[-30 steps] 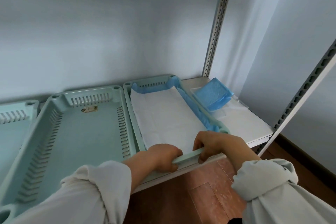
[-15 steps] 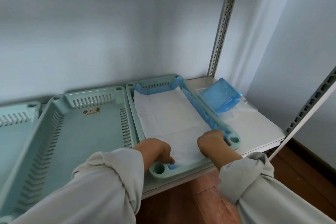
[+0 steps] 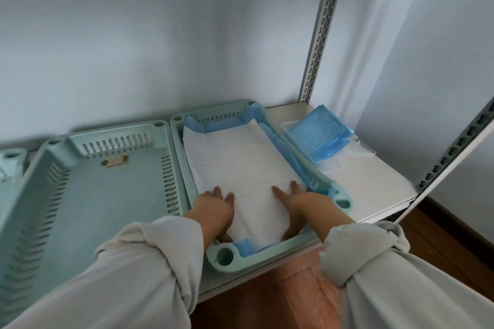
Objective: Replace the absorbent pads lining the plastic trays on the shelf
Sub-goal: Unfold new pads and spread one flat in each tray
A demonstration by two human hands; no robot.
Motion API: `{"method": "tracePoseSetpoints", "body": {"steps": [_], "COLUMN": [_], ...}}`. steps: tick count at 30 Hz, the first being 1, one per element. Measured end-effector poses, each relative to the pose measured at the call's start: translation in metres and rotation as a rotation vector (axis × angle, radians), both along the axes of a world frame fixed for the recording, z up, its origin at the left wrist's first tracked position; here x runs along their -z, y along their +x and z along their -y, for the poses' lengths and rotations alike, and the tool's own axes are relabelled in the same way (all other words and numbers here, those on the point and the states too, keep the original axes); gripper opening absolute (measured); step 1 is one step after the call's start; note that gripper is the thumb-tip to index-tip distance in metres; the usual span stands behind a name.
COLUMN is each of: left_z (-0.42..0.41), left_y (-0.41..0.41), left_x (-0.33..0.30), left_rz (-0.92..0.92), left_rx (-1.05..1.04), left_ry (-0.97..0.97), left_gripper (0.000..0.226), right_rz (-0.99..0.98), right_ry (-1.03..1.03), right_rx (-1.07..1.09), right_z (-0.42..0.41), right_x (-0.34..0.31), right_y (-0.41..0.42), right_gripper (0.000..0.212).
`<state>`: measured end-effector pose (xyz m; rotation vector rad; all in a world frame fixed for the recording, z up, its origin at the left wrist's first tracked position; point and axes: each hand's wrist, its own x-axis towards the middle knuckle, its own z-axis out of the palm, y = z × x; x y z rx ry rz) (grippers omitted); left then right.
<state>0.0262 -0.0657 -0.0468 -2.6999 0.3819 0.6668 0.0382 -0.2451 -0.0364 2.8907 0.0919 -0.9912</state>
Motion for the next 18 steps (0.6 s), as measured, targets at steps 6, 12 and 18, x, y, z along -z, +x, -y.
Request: {"method": "tracePoseSetpoints", "body": {"steps": [6, 12, 18], "left_z": [0.003, 0.007, 0.012], "left_y": [0.007, 0.005, 0.013], "left_x": [0.0, -0.001, -0.01], "left_rz": [-0.047, -0.013, -0.043], "left_rx": [-0.095, -0.018, -0.068], "left_ry": [-0.054, -0.007, -0.124], "left_gripper": [0.089, 0.103, 0.11], "right_rz": [0.029, 0.048, 0.105], "right_ry": [0.088, 0.143, 0.203], "right_rx": [0.007, 0.073, -0.018], "right_z": [0.007, 0.012, 0.014], "right_x": [-0.003, 0.006, 0.007], "right_y": [-0.004, -0.001, -0.003], "right_gripper": [0.117, 0.114, 0.105]}}
